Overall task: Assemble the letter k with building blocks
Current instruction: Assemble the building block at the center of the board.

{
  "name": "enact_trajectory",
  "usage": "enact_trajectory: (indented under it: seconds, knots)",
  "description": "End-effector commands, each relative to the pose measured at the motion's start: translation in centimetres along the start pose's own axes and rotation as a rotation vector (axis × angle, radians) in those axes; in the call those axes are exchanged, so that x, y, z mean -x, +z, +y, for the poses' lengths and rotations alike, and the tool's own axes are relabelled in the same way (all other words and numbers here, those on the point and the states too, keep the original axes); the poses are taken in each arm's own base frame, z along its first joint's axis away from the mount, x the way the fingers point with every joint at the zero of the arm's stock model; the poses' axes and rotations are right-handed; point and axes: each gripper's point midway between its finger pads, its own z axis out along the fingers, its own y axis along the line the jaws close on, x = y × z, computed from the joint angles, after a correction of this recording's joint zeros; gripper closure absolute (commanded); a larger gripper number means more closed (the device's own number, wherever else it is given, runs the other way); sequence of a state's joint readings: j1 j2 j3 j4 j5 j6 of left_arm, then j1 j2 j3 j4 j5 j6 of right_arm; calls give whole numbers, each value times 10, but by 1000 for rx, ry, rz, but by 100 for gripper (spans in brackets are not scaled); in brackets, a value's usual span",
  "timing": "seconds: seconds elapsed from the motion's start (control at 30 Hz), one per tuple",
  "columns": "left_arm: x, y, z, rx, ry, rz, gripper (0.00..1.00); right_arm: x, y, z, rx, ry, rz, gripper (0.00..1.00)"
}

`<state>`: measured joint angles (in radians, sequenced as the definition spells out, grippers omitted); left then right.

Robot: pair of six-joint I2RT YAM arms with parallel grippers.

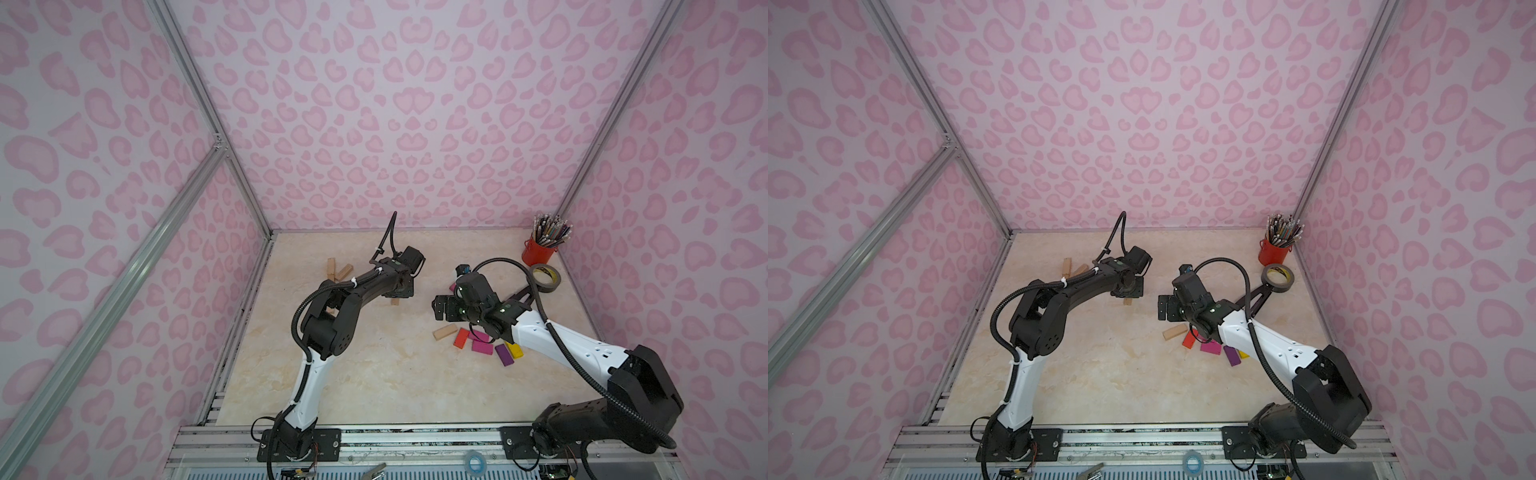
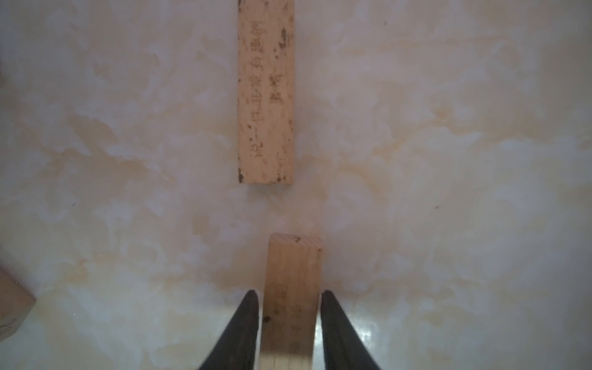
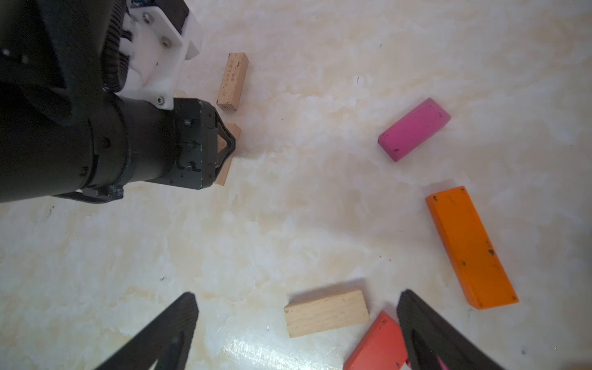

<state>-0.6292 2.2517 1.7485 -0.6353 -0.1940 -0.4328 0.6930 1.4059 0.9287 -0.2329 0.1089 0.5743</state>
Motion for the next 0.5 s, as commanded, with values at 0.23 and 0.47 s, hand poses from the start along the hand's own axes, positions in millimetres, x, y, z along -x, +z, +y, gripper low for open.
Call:
enact_trajectory:
  seconds: [0.23,0.47]
  knots:
    - [7,5,10,-22,-66,18,77,-2,2,-3,-14,5,8,2]
    - [8,8,8,-35,-57,23,76,-2,5,-2,-13,7,13,2]
